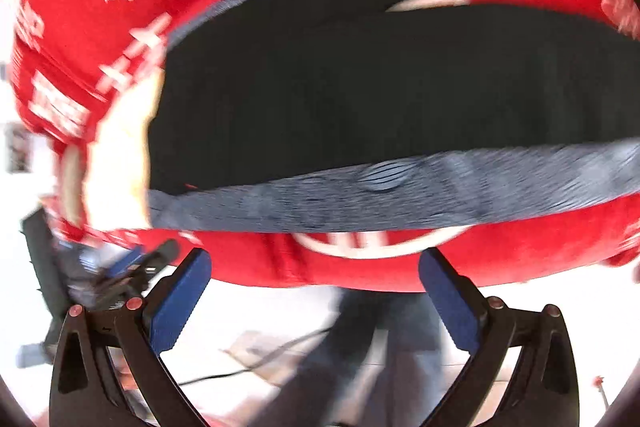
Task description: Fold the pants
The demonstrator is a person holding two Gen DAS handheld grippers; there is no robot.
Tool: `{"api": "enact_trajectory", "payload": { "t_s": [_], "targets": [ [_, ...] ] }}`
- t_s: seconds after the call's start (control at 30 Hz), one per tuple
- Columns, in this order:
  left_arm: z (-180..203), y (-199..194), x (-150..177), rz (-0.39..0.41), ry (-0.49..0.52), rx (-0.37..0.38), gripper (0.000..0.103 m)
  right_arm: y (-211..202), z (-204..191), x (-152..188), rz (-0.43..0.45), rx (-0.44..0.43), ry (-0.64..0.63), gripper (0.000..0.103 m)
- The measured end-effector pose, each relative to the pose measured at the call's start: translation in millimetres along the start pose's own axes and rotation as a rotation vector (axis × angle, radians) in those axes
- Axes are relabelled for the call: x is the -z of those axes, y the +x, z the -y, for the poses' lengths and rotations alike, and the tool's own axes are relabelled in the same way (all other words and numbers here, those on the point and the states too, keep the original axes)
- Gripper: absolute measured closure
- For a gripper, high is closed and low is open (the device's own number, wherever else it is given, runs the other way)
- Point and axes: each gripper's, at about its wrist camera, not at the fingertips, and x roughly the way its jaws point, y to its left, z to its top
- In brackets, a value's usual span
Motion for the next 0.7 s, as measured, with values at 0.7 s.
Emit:
{"api": "enact_trajectory", "payload": {
  "t_s": [0.7],
  "targets": [
    [-48.1,51.0,13.7,-0.059,-0.147,0.399,0.020,114.3,53.0,25.4,0.113,-0.588,0.307,0.033]
  ]
}}
